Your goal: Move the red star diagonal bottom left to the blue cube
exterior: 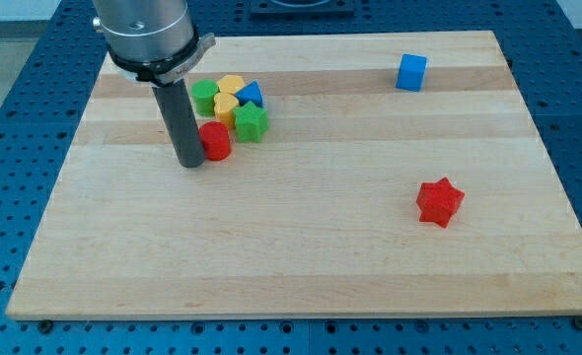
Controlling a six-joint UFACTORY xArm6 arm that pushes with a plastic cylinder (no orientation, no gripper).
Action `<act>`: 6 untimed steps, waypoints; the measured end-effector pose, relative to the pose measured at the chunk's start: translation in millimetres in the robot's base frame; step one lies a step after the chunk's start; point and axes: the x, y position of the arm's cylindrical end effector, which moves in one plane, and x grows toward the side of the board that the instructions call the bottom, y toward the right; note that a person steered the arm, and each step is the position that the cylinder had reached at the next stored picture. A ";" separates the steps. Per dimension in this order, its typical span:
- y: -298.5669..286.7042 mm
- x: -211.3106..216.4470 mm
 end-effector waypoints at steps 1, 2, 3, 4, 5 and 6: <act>3.9 -7.9; 4.0 -9.6; 4.1 -12.7; 4.1 -11.5; 7.9 23.8; 34.6 81.2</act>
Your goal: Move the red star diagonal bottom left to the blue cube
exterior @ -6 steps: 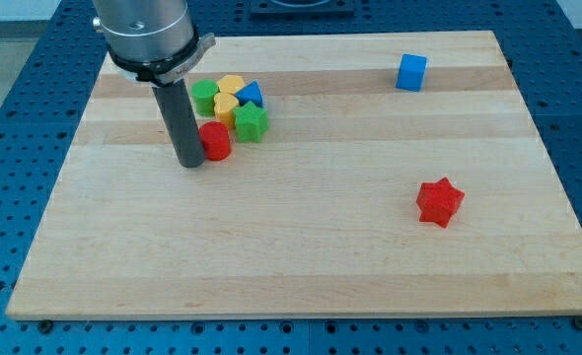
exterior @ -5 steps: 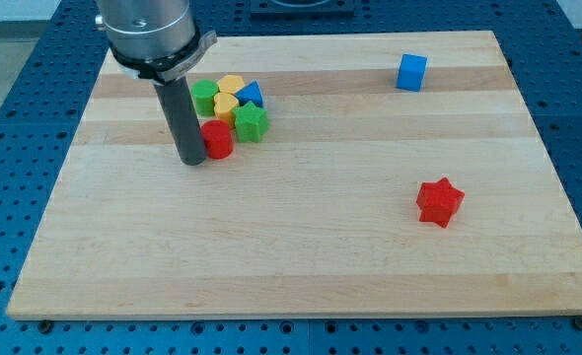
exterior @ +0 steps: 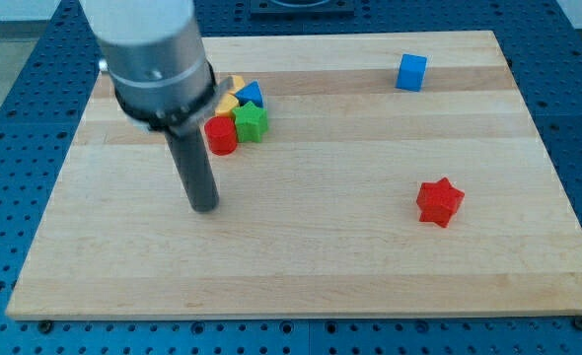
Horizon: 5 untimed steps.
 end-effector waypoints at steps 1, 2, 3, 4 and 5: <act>53.8 33.8; 123.4 47.2; 201.5 47.2; 264.5 47.2; 282.8 48.3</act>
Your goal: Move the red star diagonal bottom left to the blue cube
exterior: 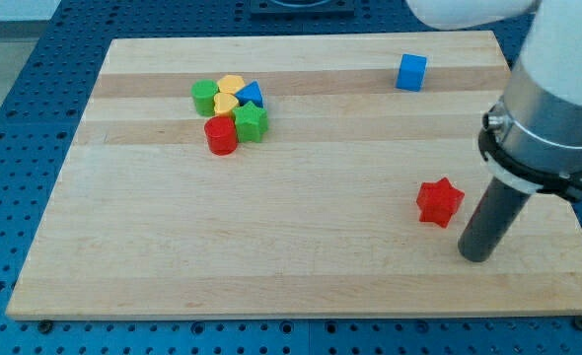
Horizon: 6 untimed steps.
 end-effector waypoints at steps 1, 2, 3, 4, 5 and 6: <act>2.1 -23.5; 2.1 -38.6; 2.1 -38.6; -7.1 -38.6; -30.8 -38.6; -60.1 -38.6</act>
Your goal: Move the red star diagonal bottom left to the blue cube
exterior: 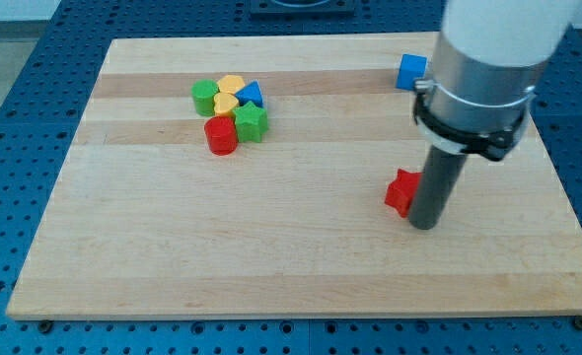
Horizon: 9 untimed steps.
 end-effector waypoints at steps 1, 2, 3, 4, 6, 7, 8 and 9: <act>-29.0 0.0; -26.5 4.8; 36.1 19.6; 41.6 -0.4; -7.1 -20.6; -43.9 -20.6; -87.1 -20.6; -117.2 -20.6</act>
